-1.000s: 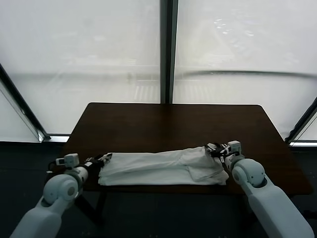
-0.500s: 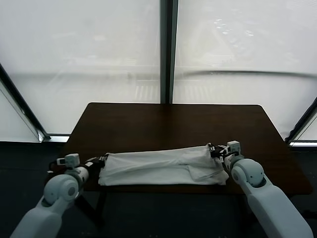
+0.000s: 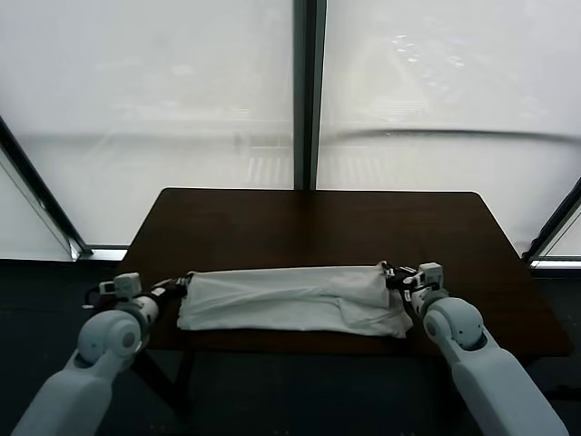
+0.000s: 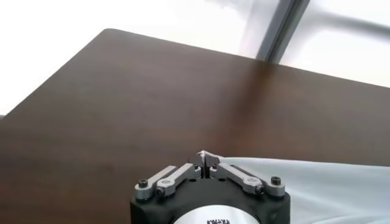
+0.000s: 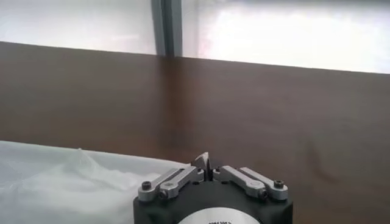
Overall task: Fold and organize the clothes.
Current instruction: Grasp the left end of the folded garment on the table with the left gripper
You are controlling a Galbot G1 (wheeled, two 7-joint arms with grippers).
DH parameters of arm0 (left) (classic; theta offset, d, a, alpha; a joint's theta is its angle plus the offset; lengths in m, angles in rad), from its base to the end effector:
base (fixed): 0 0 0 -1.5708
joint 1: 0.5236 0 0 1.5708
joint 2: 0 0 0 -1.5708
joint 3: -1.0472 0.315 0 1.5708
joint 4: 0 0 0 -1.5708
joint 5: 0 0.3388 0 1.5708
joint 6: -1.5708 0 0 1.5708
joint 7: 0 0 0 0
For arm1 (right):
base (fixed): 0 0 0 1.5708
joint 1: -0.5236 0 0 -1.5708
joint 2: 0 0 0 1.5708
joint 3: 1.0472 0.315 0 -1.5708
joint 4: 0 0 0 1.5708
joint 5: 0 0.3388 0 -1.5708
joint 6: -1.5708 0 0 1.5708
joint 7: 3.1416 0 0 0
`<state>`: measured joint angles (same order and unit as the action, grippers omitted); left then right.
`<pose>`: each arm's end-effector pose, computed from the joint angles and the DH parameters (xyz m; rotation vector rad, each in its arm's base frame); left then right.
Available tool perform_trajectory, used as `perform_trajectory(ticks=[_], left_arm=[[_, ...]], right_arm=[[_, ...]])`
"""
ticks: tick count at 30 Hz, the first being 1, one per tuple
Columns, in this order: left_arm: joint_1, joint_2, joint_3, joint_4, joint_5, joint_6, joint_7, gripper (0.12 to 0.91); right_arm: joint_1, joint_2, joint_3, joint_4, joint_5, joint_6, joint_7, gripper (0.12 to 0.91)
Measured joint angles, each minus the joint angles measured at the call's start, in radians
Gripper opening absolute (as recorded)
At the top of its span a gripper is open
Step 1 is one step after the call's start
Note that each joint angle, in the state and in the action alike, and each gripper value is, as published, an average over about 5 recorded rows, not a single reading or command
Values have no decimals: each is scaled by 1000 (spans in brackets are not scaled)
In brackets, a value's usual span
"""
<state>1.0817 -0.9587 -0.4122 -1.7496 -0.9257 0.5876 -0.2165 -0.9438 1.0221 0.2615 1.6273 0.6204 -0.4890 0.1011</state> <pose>0.3232 0.1160 -0.2411 -0.1044 -2.5421 0.2557 0.3557 -0.0795 -0.2628 0.2237 -2.6528 0.0296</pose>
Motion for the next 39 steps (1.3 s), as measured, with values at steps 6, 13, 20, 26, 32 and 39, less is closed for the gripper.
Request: perform_trajectory(ticks=[6,13,20,26,32,39], left_arm=[[-30,0,13,33,3,-7,13,190],[-48,2,14,42,-1,-36,5,309],[-46,25,2,18,-35,-48,-25,735],[-45,79,-18,-4,-130,-24,-18,902],[-71,233,-23,38,-301,99,148,907],[-77,395,-8,147,-401,149,402,907]], right_arm=[[-2,18,2,-14,-2,46,-19,166],[-18,15,7,-13,-7,151,-64,469],[-47,-20,29,22,21,278,-75,865],[-116,-56,36,29,-59,595,-128,906],[-254,-75,116,59,-93,986,-261,907],[-464,-54,281,167,-68,1191,-390,907]])
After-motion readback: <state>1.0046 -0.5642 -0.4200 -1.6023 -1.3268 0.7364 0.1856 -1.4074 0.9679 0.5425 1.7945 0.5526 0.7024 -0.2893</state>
